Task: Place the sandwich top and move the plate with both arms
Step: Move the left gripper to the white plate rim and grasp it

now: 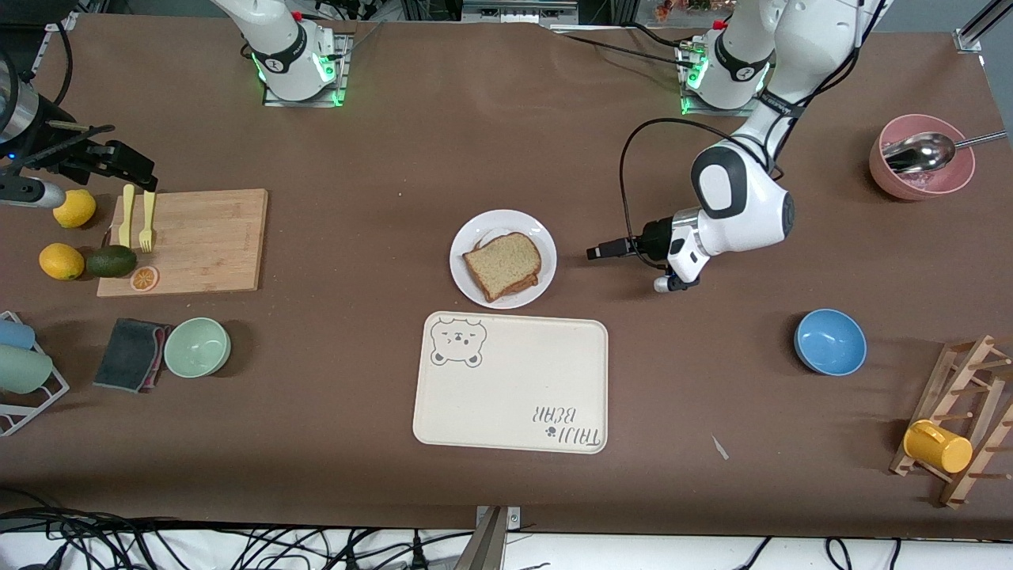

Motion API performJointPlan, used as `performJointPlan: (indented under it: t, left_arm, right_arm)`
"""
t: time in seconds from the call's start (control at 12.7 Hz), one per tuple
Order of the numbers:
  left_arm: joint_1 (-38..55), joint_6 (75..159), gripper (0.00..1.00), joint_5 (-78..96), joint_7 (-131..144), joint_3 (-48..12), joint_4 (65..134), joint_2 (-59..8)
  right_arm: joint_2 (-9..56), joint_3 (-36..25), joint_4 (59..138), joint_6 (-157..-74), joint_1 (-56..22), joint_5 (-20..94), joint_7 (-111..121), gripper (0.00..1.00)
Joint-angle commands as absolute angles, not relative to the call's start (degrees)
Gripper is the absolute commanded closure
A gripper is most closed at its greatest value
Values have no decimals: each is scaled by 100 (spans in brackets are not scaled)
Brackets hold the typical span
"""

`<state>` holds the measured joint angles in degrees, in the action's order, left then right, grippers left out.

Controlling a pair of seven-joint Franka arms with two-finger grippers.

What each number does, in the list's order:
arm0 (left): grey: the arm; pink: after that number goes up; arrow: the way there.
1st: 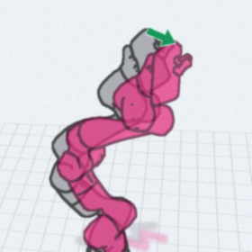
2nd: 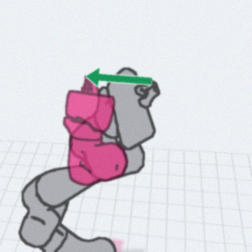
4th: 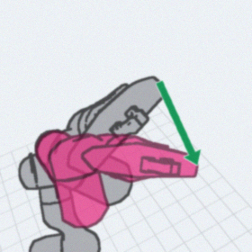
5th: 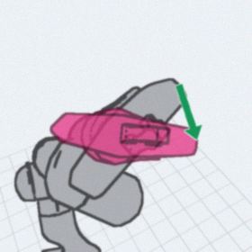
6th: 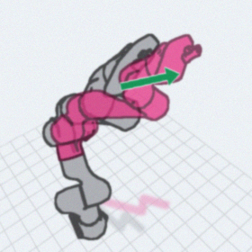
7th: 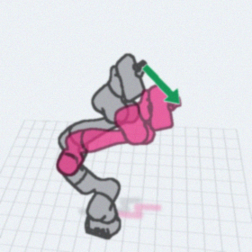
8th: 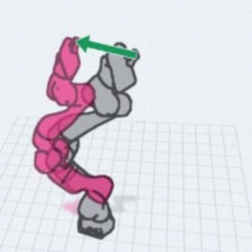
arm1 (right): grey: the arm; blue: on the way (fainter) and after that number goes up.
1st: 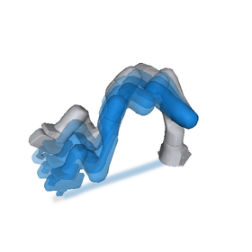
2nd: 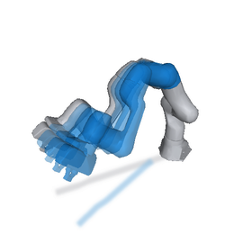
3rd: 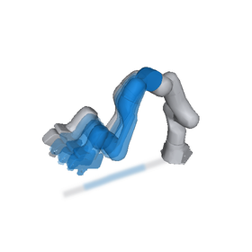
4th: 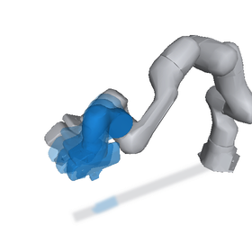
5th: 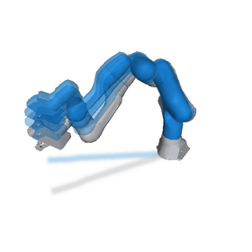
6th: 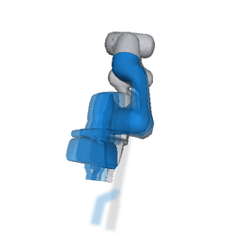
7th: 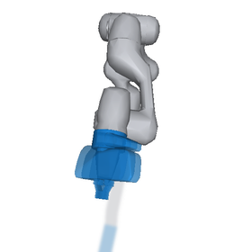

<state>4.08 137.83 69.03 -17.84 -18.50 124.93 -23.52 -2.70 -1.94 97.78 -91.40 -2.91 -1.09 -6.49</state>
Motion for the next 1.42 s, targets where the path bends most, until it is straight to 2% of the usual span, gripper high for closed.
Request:
performJointPlan:
  t: [0.0,0.24,0.79,1.1,1.34]
  left_arm:
    - [684,13887,0,8020,-2764,-1863,12445,-2618]
    - [966,13878,0,9103,-3707,-1855,12332,-2961]
    - [1318,13922,1,9404,-3850,-1758,11953,-3419]
    - [1467,13931,8,9763,-4323,-1635,11944,-3656]
    - [1520,13939,18,9826,-4377,-1626,11839,-3709]
  right_arm:
    - [-325,-229,9659,-9105,-237,184,-677,0]
    - [-299,-202,9685,-9079,-264,114,-668,0]
    - [-264,-202,9677,-9088,-272,-9,-773,0]
    - [-176,-149,9650,-9026,-475,-26,-1449,0]
    - [-158,-150,9650,-9026,-501,44,-1415,0]
